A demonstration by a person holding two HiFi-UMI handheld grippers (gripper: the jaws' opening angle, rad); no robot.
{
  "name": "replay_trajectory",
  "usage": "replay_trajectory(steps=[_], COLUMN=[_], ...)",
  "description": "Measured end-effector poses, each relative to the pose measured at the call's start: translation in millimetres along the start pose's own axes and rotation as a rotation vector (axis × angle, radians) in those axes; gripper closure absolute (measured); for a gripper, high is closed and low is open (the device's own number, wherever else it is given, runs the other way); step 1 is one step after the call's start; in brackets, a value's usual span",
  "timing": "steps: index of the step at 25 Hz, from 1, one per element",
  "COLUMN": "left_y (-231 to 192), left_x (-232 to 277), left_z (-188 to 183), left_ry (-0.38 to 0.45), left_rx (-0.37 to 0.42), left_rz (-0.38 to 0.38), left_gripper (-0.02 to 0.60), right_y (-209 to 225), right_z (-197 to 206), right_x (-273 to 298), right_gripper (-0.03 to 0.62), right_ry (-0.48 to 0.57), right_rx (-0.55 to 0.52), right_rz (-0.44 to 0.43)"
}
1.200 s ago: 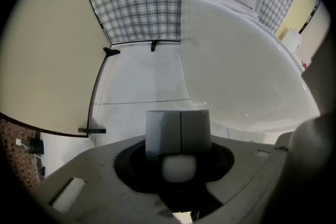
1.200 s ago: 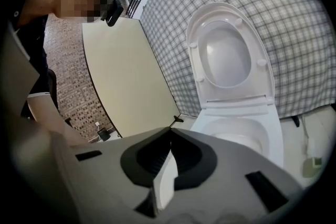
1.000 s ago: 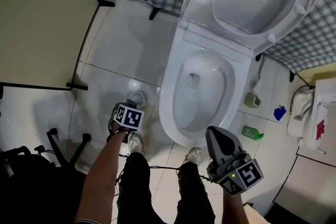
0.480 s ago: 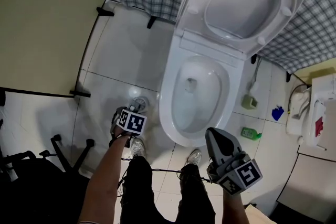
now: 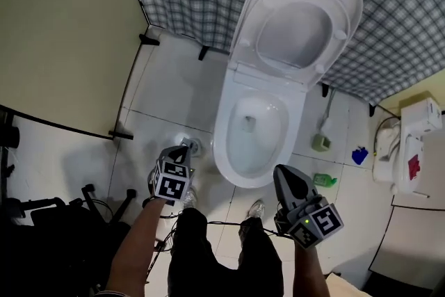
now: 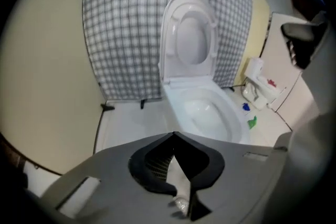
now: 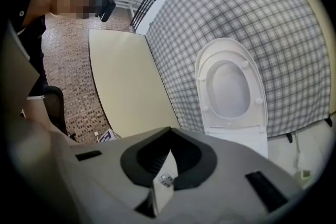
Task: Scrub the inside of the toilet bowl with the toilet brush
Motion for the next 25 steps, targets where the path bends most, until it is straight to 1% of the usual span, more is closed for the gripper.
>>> replay_trajectory(steps=[2,3,6,9,12,17,18,20,25], left_y=[16,24,46,67,85,110,114,122,143], left_x=[-41,-62,-120,-166,-207,-269,-279,-295,-322], left_z=[-38,-56,-103,-135,-161,-200,-207,-220,-241], left_ry=[0.132,0.192,0.347,0.456,0.554,0.758,0.789,0.826,0.843], left_rx=[0.021,0.023,0.009,0.0,-0.014,-0.021,-0.018,-0.003,0.036], left_rz=[0.071,0.093,0.126,0.163,0.214,0.342,0.357,0.372,0.397], left_gripper=[0.575,0.575,0.575,0.575,0.575,0.577,0.577,0.577,0.575], right_y=[-4,-6,-9,-9,-13,-26,-30,-38,-57], right_z=[-15,-24,-53,-82,-110,-152,-159,-173,-198], right_x=[-13,-18,-35,-56,-76,-103,-107,-114,-129], right_gripper=[0.594,0.594,0.594,0.594,0.594,0.594,0.594,0.594,0.594], right_ry=[0.018,0.03,0.075,0.139,0.186,0.278,0.291,0.318,0.365], right_rx=[-0.008,-0.016,-0.044,-0.059,-0.099,-0.183,-0.206,-0.248,-0.328], right_rz=[0.008,0.01,0.025,0.059,0.071,0.067,0.061,0.053,0.052])
Point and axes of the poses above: the fingertips, and each gripper's own axes: x forward along the fingers, y to its right, z out of its underside, the point moved 8 cm from there along -x, backward along the fingers, and after that the axes turned 4 degrees about -y, right-handed, at the moved point
